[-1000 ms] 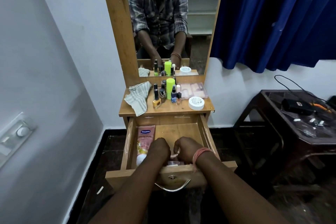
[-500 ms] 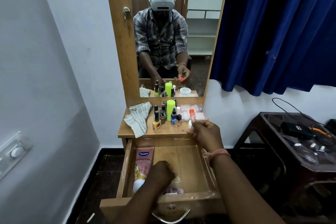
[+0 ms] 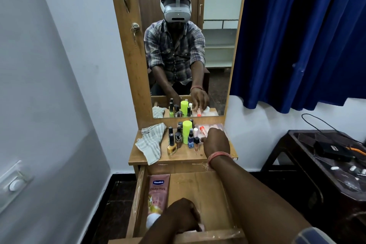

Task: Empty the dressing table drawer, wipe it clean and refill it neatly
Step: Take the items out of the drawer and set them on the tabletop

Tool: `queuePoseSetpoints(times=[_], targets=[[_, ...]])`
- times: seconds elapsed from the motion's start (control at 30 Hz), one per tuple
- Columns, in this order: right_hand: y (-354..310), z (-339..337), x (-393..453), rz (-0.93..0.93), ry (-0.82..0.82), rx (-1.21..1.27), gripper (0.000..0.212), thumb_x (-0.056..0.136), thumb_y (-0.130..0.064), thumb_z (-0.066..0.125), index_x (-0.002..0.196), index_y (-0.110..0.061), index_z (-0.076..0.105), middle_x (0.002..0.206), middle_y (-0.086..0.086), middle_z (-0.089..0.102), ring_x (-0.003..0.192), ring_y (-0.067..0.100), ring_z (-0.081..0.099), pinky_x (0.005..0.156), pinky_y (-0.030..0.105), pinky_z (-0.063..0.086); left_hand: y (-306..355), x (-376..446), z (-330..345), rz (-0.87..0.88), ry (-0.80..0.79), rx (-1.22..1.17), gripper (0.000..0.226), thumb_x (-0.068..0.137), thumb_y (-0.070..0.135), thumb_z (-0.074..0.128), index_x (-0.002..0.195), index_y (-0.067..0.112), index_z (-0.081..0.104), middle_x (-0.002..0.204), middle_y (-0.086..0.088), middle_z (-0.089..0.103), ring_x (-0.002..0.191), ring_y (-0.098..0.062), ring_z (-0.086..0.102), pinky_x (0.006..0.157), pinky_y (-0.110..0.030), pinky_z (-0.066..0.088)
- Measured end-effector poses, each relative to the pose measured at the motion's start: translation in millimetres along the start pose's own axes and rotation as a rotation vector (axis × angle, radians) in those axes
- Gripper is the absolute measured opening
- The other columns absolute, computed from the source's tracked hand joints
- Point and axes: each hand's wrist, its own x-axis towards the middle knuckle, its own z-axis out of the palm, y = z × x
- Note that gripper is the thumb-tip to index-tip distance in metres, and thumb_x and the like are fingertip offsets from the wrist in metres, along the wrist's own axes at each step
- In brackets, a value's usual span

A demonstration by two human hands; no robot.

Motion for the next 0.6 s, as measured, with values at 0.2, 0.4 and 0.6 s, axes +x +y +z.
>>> queuePoseSetpoints(times=[0.2,0.4,0.6], targets=[[16.0,-9.8,-11.0,0.070,0.103,0.220,0.014,0.091,-0.016,0.068,0.101,-0.007,0.073,0.101,0.012,0.073,0.094,0.030,0.067,0.073,0.027,0.047,1.1,3.0,-0.2,0.071,0.000,0.155,0.033,0.079,0.031,0.084,0.110,0.020,0.081,0.112,0.000,0.079,0.105,-0.014,0.072,0.096,-0.026,0.056],[49.7,-20.3,-51.2,0.169,0.145,0.427,0.015,0.093,-0.022,0.064,0.086,-0.012,0.073,0.092,0.007,0.074,0.083,0.022,0.065,0.071,0.028,0.048,7.1,-6.4,-13.4,0.105,0.077,0.104,0.013,0.077,0.030,0.084,0.086,0.022,0.080,0.083,0.000,0.078,0.072,-0.009,0.071,0.067,-0.027,0.058],[50.9,-23.7,-90.3,0.059,-0.119,0.378,0.032,0.091,-0.035,0.065,0.075,-0.008,0.072,0.075,0.005,0.072,0.076,0.023,0.068,0.071,0.033,0.054,25.0,-11.2,-39.7,0.069,0.265,-0.918,0.012,0.092,0.016,0.075,0.097,0.005,0.077,0.088,-0.012,0.079,0.078,-0.023,0.073,0.075,-0.035,0.061]])
